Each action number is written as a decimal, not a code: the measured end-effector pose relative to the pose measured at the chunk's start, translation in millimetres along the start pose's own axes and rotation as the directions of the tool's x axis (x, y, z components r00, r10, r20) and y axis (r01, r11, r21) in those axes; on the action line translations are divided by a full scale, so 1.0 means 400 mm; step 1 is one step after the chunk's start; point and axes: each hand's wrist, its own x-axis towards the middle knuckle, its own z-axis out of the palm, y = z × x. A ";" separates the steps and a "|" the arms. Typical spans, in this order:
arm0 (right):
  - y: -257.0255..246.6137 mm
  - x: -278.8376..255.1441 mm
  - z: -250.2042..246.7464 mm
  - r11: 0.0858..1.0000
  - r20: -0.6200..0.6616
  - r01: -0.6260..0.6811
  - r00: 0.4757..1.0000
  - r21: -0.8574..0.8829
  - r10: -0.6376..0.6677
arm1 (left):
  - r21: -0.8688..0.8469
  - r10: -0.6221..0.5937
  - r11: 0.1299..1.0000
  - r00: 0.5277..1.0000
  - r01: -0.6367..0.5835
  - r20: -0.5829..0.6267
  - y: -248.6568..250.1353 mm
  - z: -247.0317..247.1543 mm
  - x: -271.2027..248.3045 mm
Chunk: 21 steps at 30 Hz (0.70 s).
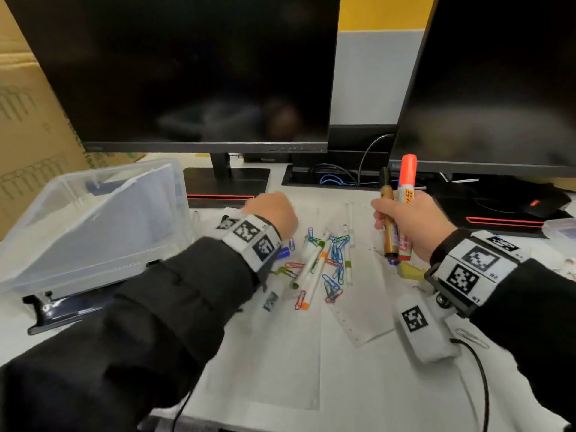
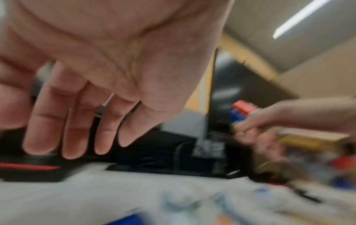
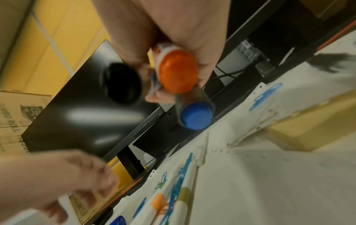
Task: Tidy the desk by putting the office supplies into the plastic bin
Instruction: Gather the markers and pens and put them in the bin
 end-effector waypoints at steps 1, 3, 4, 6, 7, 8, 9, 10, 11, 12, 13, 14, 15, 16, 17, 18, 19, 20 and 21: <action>0.000 -0.003 -0.001 1.000 0.032 -0.017 0.999 -0.011 0.018 | 0.102 -0.067 0.993 0.997 0.064 0.028 -0.026 -0.002 0.019; 0.000 -0.009 0.002 0.999 0.086 -0.045 0.995 -0.009 0.045 | 0.196 -0.198 0.963 0.979 0.187 0.038 -0.062 0.001 0.039; -0.002 -0.012 0.005 0.999 0.106 -0.053 0.993 -0.001 0.053 | 0.226 -0.223 0.951 0.974 0.211 0.028 -0.074 0.008 0.047; -0.004 -0.018 0.011 0.997 0.138 -0.073 0.988 -0.015 0.074 | 0.300 -0.210 0.936 0.976 0.182 0.062 -0.088 0.023 0.055; -0.006 -0.022 0.013 0.996 0.153 -0.078 0.985 -0.033 0.082 | 0.351 -0.182 0.926 0.980 0.142 0.084 -0.095 0.031 0.059; -0.007 -0.026 0.015 0.996 0.172 -0.080 0.981 -0.043 0.086 | 0.416 -0.139 0.906 0.984 0.080 0.113 -0.102 0.036 0.061; -0.009 -0.030 0.015 0.996 0.192 -0.076 0.978 -0.049 0.084 | 0.444 -0.123 0.894 0.983 0.051 0.136 -0.105 0.035 0.061; -0.011 -0.033 0.014 0.996 0.211 -0.067 0.974 -0.054 0.077 | 0.434 -0.112 0.900 0.984 0.041 0.139 -0.105 0.034 0.067; -0.012 -0.037 0.014 0.997 0.229 -0.055 0.971 -0.057 0.066 | 0.411 -0.097 0.911 0.986 0.033 0.135 -0.104 0.032 0.071; -0.013 -0.040 0.013 0.998 0.244 -0.044 0.968 -0.055 0.056 | 0.356 -0.091 0.934 0.989 0.043 0.119 -0.099 0.024 0.071; -0.014 -0.043 0.012 0.998 0.253 -0.033 0.966 -0.052 0.045 | 0.269 -0.096 0.961 0.991 0.069 0.089 -0.086 0.016 0.070; -0.015 -0.045 0.012 0.998 0.255 -0.023 0.966 -0.055 0.037 | 0.174 -0.099 0.981 0.994 0.091 0.040 -0.071 0.004 0.065; -0.016 -0.045 0.011 0.998 0.254 -0.010 0.967 -0.061 0.025 | 0.067 -0.110 0.991 0.994 0.112 -0.021 -0.059 -0.007 0.059; -0.016 -0.045 0.009 0.998 0.250 0.003 0.968 -0.057 0.011 | -0.074 -0.109 0.992 0.990 0.102 -0.095 -0.047 -0.021 0.056; -0.016 -0.045 0.007 0.999 0.251 0.010 0.968 -0.039 0.000 | -0.225 -0.109 0.971 0.987 0.081 -0.116 -0.040 -0.032 0.056; -0.016 -0.045 0.007 1.000 0.264 0.010 0.964 -0.009 -0.007 | -0.373 -0.086 0.926 0.993 0.049 -0.082 -0.034 -0.041 0.052; -0.016 -0.044 0.008 1.000 0.285 0.006 0.958 0.024 -0.013 | -0.525 -0.043 0.851 0.999 0.027 -0.018 -0.026 -0.049 0.043; -0.016 -0.045 0.011 0.999 0.306 0.002 0.952 0.052 -0.018 | -0.668 0.023 0.744 0.998 0.027 0.066 -0.015 -0.057 0.021; -0.016 -0.047 0.015 0.998 0.325 0.004 0.945 0.067 -0.025 | -0.780 0.096 0.624 0.986 0.045 0.134 -0.002 -0.062 -0.001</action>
